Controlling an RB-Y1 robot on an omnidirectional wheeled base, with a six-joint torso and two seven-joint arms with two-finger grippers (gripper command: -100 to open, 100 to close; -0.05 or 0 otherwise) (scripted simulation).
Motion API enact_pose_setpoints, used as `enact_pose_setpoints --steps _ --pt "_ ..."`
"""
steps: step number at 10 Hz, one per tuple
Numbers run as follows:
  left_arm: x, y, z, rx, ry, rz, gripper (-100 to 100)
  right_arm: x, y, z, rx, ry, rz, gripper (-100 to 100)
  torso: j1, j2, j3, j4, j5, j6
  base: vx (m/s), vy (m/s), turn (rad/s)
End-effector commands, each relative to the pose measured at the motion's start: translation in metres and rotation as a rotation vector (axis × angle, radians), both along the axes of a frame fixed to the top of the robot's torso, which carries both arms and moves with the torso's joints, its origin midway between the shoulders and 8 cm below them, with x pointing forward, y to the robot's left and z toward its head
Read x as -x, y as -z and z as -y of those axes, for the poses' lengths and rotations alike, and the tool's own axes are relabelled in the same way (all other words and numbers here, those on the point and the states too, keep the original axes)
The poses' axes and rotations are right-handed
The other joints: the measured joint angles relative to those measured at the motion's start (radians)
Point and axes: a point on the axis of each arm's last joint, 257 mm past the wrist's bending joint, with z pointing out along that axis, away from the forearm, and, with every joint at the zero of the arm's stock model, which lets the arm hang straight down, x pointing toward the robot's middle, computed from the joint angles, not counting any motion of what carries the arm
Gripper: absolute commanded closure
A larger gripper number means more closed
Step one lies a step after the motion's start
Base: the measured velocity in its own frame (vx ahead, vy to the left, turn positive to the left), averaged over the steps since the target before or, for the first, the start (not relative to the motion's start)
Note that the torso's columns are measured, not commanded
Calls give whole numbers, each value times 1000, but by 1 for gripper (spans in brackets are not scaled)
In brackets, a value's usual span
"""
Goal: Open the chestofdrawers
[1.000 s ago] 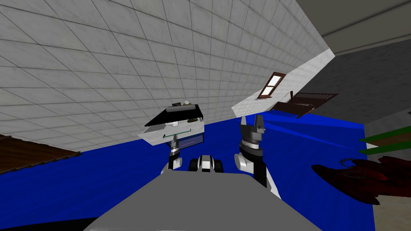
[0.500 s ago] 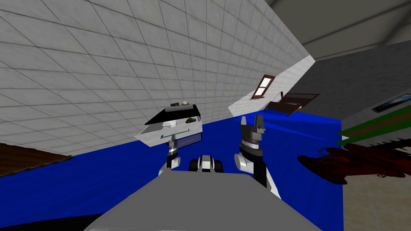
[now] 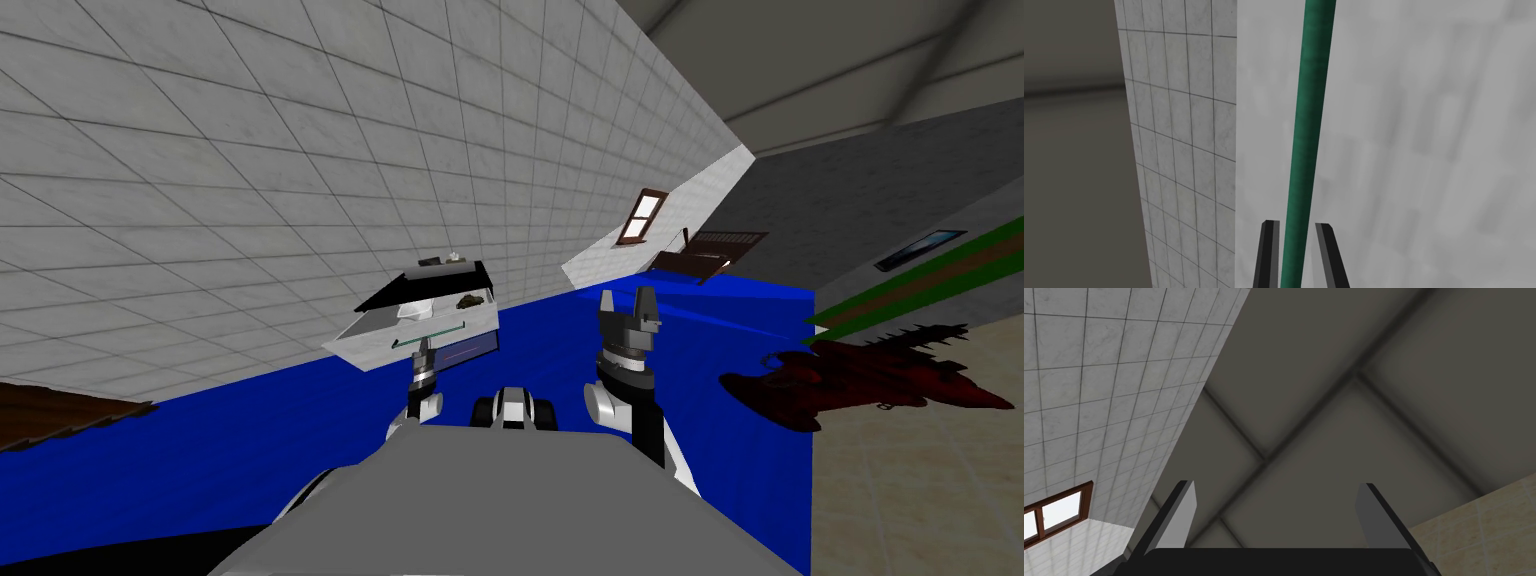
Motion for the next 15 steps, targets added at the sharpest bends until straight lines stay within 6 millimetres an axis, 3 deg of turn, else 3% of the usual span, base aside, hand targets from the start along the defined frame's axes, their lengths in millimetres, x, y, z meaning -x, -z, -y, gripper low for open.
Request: enact_pose_setpoints --steps 1,3,4,5,6,7,9,10,12,13,15 --pt "-1 -10 -17 -4 -10 31 100 0 0 0 0 0 0 0 2 -1 0 -1 1 0 -55 -65 -88" --pt "3 3 -20 1 -19 -5 100 0 0 0 0 0 0 0 -1 2 1 1 -1 0 -41 -40 -41" --pt "3 -11 -35 -6 -29 33 100 0 0 0 0 0 0 0 1 1 1 0 1 0 -60 -62 -91" --pt "7 0 -37 -1 -39 0 100 0 0 0 0 0 0 0 0 2 1 2 -1 0 -56 -65 -65" --pt "8 -13 -53 -8 -52 33 100 0 0 0 0 0 0 0 -1 2 1 0 0 0 -71 -88 -112" --pt "-21 -13 -24 6 4 13 -100 0 0 0 0 0 0 0 -3 3 1 3 -3 0 -64 -39 364" --pt "-51 -21 -3 12 54 13 -100 0 0 0 0 0 0 0 3 0 0 0 0 -1 -37 6 300" --pt "-52 -22 -2 12 55 15 -100 0 0 0 0 0 0 0 4 -1 -1 0 1 -1 -18 14 56" --pt "-80 -32 20 14 104 13 -100 0 0 0 0 0 0 0 2 -2 -1 0 0 -1 -22 6 195" --pt "-80 -32 20 14 104 13 -100 0 0 0 0 0 0 0 1 0 0 0 0 -1 -17 0 109" --pt "-107 -44 43 11 153 12 -100 0 0 0 0 0 0 0 1 0 0 0 0 0 -23 4 207"
